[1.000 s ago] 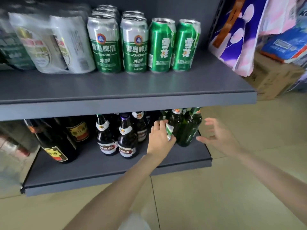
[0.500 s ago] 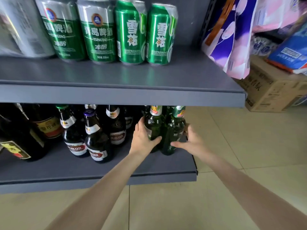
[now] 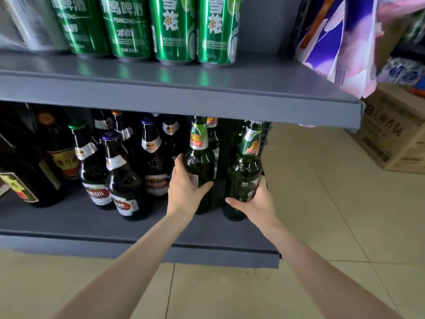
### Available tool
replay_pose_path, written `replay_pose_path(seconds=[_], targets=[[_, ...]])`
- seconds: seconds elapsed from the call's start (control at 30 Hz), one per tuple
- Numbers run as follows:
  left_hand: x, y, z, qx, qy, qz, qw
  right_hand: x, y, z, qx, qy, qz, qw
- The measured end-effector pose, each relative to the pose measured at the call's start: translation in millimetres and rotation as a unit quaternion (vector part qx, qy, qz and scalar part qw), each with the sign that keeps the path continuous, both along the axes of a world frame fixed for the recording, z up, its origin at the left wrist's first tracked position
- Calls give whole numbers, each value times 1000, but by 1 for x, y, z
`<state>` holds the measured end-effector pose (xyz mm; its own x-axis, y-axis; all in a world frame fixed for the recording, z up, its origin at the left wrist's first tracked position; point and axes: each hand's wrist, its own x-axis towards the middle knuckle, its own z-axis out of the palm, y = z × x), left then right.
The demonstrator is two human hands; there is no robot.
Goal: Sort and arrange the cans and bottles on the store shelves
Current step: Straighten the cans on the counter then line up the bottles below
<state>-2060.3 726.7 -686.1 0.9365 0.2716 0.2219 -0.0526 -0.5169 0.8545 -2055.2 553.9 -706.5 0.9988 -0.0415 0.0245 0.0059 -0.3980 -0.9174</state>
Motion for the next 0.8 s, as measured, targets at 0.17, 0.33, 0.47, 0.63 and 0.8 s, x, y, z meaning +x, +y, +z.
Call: replay_pose_path(seconds=[0.17,0.33,0.47,0.63,0.8], targets=[[-1,1,-1,23,-18,50,998,1,-9,-6,1,15,43,999],[-5,-4,-5,34,-20,47,998,-7,-14,-24,-22,55,55,997],[-12,8,-5,37,-7,-20,999,-7,-17,-22,-48,56,37,997],[-21,12,-3,58,-30,0,998,-16,-8,-21,-55,24,-10,998],[-49,-7,-15,51,-83,-28,995,-24,10,-34,-122,-36,-63,990]])
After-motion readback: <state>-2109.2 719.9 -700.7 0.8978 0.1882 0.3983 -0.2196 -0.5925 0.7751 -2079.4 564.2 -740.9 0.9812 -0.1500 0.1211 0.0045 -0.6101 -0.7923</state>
